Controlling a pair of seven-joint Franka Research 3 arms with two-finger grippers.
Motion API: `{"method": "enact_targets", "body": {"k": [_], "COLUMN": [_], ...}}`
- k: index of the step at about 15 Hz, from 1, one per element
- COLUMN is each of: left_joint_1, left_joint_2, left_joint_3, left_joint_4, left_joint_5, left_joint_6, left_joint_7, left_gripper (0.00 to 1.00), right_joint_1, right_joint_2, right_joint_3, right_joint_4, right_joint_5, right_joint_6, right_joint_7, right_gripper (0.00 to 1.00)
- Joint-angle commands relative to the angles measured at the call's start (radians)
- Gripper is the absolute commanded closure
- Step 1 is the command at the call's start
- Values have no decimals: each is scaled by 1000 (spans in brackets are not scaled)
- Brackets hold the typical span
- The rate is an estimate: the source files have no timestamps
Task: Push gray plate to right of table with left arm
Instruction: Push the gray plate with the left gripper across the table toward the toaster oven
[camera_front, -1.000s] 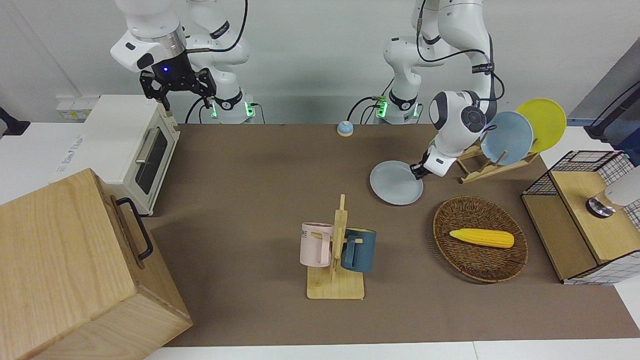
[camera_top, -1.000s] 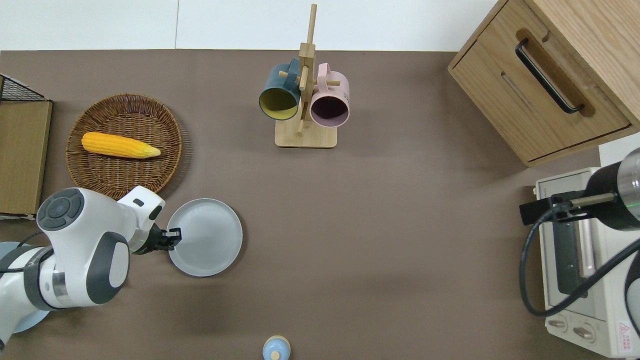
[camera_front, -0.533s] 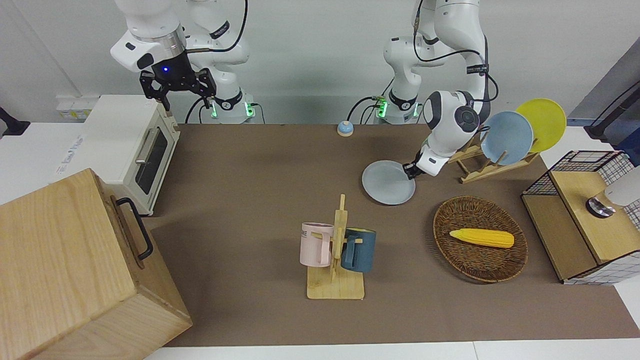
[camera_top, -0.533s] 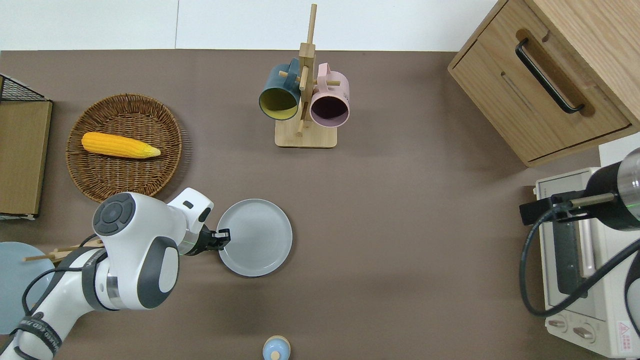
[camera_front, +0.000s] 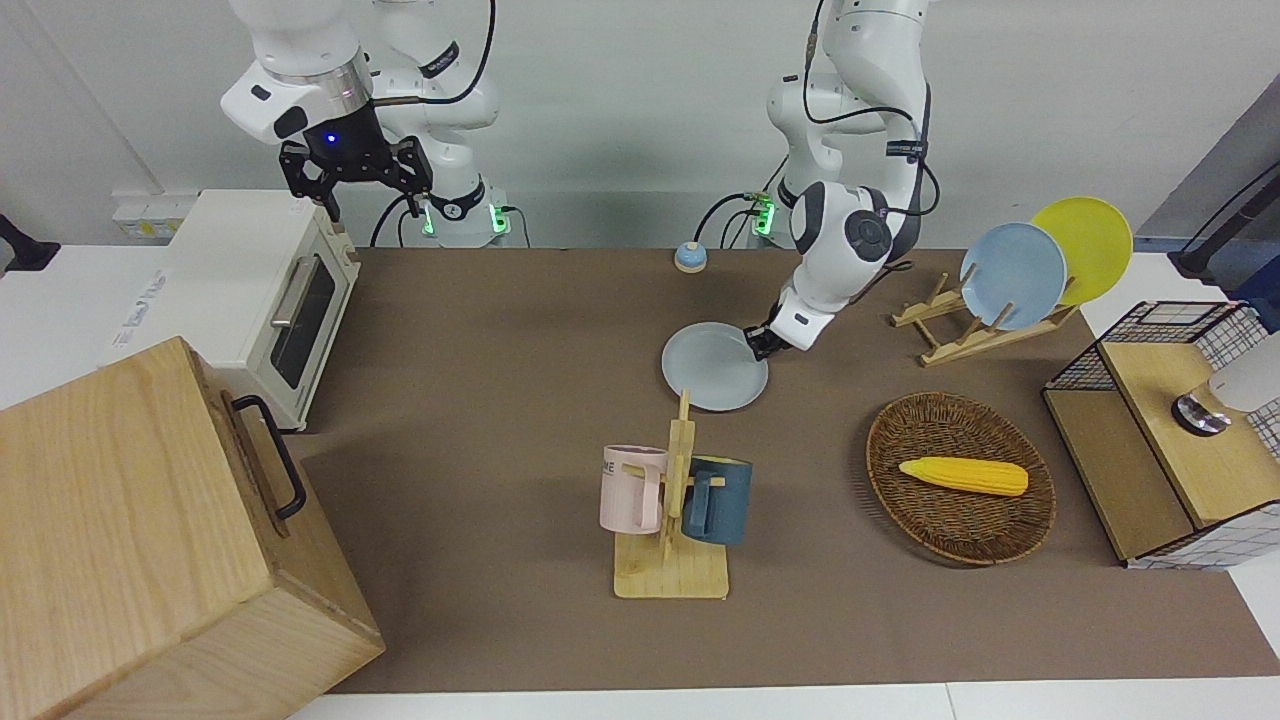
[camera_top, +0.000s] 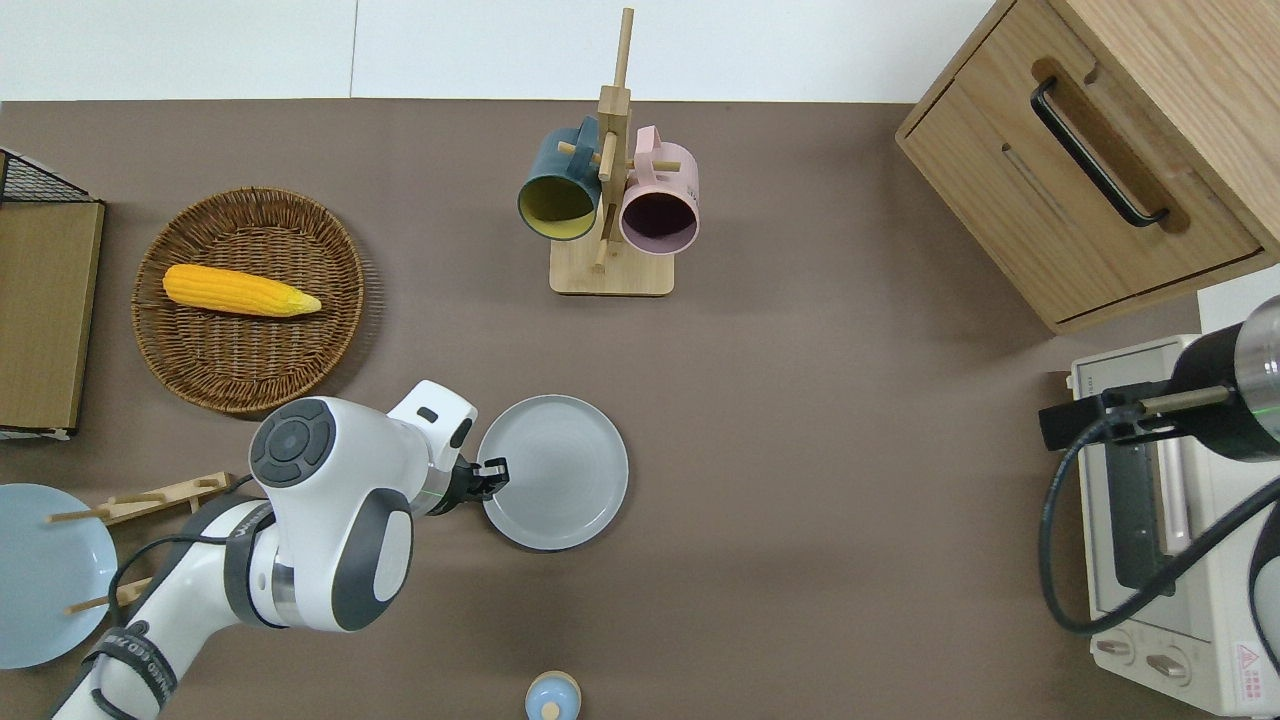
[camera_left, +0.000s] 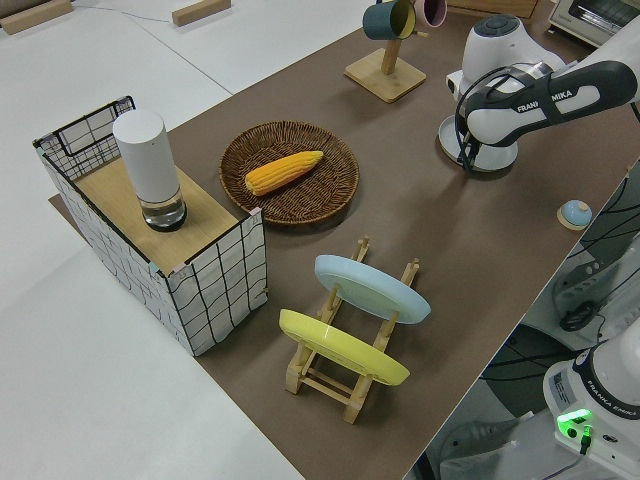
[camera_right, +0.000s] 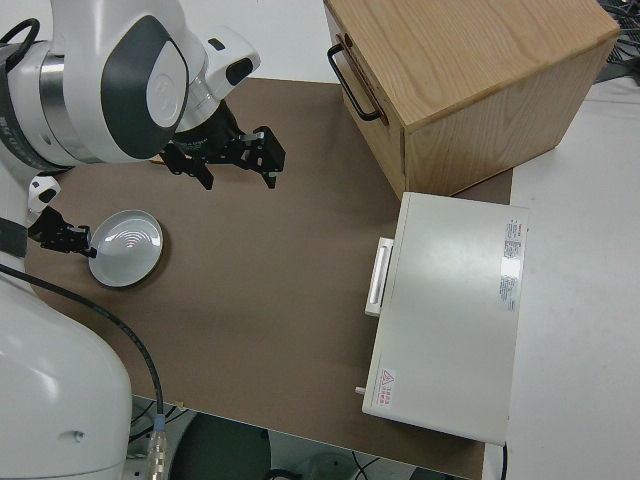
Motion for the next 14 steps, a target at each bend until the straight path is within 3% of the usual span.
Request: {"method": "enact_targets", "body": {"k": [1, 6, 14], "left_joint_1": [-8, -9, -114], "left_joint_2": [53, 90, 142], "left_joint_3": [-80, -218, -223], "left_joint_4": [16, 59, 102], "left_joint_5": [-37, -37, -35], "left_joint_6": [62, 125, 197], "left_joint_7": [-81, -225, -335], "left_gripper": [1000, 1000, 1000], "right_joint_1": [-24, -24, -24], "right_joint_2": [-10, -10, -10], "right_joint_3": [19, 19, 19], "right_joint_4": [1, 1, 1], "right_joint_5": [-8, -8, -8], "right_joint_6": [-15, -15, -15], "right_joint_7": [-8, -8, -8], "right_gripper": [5, 5, 5]}}
